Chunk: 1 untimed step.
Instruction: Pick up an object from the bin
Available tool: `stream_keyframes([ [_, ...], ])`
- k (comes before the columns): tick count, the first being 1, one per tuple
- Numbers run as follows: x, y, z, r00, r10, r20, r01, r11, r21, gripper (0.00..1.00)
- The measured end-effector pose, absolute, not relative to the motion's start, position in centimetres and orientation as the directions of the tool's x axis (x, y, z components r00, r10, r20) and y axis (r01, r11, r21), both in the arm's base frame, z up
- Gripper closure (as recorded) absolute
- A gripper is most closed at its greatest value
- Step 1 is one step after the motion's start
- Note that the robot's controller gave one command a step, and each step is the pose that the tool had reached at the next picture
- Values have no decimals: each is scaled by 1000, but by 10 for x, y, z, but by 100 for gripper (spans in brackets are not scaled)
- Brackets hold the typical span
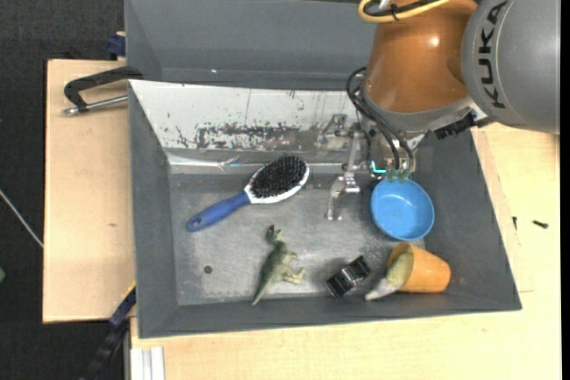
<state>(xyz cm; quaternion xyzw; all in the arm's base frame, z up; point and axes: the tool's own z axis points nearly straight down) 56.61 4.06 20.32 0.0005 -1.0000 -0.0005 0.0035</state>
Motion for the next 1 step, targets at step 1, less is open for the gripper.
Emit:
stream_keyframes([
  [1, 583, 108, 100, -982, -182, -40, -183, 983, 6, 0],
])
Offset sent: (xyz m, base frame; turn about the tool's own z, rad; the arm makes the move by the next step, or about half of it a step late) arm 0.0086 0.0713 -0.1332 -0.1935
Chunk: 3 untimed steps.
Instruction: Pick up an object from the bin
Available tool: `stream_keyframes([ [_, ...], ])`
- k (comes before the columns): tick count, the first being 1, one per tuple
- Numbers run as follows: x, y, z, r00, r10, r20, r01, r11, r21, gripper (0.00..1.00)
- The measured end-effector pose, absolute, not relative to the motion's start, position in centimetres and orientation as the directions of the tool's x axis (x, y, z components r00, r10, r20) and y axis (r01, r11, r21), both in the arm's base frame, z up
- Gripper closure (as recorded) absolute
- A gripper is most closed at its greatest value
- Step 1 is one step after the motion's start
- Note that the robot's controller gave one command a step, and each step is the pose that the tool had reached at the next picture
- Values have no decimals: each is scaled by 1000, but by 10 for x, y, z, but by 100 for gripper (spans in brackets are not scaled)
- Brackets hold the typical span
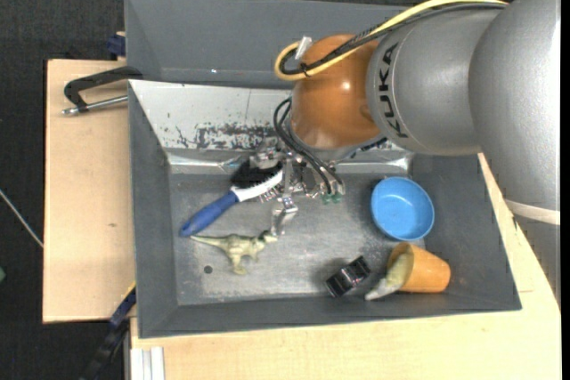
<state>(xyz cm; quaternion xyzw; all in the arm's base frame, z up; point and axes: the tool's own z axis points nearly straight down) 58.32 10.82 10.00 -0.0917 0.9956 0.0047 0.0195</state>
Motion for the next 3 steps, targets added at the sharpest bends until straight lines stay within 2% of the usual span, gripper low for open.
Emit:
stream_keyframes([
  [1, 600, 114, 115, -998, -60, -9, -60, 998, 4, 0],
  [2, 602, 93, 109, -999, -39, -15, -39, 999, 7, 0],
  [3, 605, 132, 79, -931, -364, -31, -364, 931, -13, 0],
])
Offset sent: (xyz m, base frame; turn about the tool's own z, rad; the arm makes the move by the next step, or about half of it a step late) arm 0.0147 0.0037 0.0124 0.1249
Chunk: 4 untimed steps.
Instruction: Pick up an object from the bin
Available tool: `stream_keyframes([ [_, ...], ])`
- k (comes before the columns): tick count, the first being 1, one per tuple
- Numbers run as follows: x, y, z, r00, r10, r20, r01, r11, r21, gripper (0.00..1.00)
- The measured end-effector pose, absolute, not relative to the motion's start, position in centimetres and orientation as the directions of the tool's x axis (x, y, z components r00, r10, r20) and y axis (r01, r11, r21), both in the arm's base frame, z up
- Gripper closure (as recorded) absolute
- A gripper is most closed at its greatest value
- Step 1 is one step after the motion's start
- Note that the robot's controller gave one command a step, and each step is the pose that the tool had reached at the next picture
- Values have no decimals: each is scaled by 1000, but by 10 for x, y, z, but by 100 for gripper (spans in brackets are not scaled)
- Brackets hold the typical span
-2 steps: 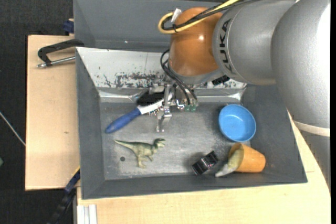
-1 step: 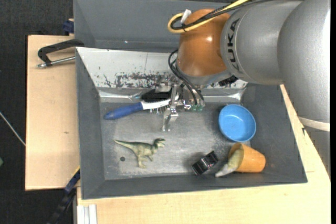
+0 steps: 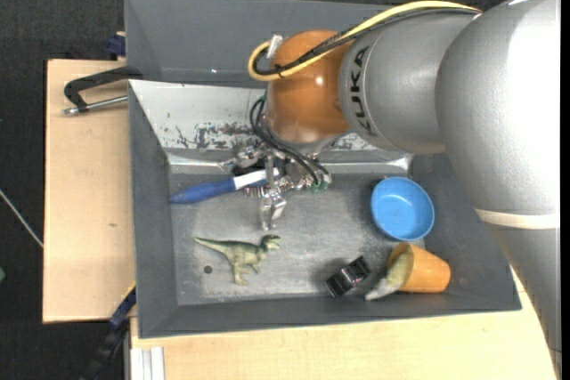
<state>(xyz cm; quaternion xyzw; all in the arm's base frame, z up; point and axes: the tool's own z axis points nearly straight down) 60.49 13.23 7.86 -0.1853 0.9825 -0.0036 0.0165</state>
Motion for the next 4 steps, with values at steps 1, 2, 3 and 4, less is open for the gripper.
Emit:
stream_keyframes([
  [1, 609, 132, 82, -932, -361, -14, -361, 933, -3, 0],
  [2, 607, 134, 81, -932, -363, -9, -363, 932, 1, 100],
  [3, 609, 135, 127, -932, -362, -11, -362, 932, 0, 100],
  [4, 610, 136, 130, -933, -361, -6, -361, 933, 1, 100],
])
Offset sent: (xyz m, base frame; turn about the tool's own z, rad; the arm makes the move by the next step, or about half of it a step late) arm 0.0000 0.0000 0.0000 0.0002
